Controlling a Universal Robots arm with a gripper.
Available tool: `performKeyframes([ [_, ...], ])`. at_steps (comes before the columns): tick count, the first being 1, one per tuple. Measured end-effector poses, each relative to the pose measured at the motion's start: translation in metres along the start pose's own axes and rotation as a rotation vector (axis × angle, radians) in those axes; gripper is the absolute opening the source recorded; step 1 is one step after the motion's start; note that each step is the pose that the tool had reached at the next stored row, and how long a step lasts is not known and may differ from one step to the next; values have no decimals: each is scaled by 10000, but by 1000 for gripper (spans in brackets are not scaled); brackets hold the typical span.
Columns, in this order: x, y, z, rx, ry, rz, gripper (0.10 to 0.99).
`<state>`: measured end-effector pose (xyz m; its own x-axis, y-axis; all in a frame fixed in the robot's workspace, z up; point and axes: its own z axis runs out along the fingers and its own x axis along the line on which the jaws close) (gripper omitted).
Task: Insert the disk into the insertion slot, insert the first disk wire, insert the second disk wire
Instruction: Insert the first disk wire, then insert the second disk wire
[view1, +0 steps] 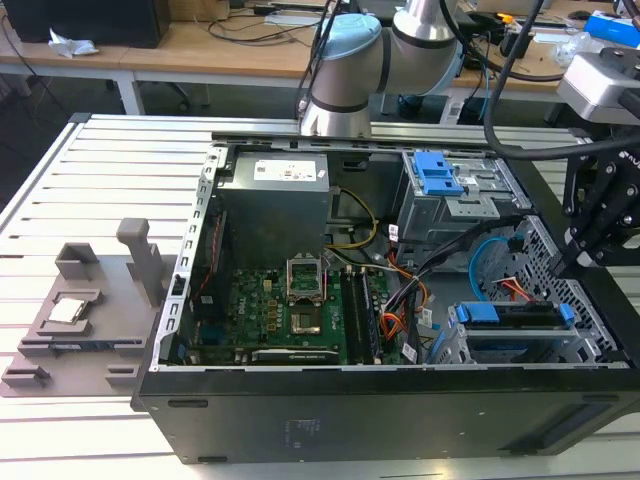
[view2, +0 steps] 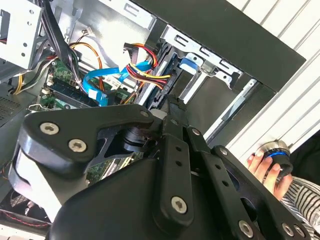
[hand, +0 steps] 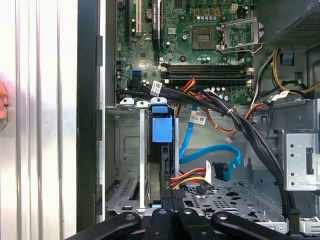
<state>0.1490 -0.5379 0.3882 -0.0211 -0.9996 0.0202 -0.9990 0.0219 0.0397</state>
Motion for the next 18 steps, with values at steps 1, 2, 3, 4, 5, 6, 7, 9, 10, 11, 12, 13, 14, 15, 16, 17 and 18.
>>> performKeyframes([
  [1, 0, 0, -1, 0, 0, 0, 106],
  [2, 0, 0, -1, 0, 0, 0, 106],
  [3, 0, 0, -2, 0, 0, 0, 106],
  [4, 0, 0, -2, 0, 0, 0, 106],
  [5, 0, 4, -3, 0, 2, -1, 106],
  [6, 0, 15, -4, 0, 3, 1, 106],
  [7, 1, 26, -2, 0, 1, 1, 106],
  [9, 2, 73, 0, 0, 1, 0, 106],
  [10, 2, 93, 1, 0, 0, 1, 106],
  [11, 2, 111, 2, 0, 0, 1, 106],
  [12, 3, 128, 2, 0, 0, 1, 106],
  [13, 3, 140, 3, 0, 0, 0, 106],
  [14, 3, 152, 4, 0, 0, -1, 106],
  [15, 4, 160, 4, 0, 0, 0, 106],
  [16, 4, 171, 4, 0, 1, 1, 106],
  [17, 4, 184, 5, 0, 1, 0, 106],
  [18, 4, 197, 5, 0, 1, 1, 106],
])
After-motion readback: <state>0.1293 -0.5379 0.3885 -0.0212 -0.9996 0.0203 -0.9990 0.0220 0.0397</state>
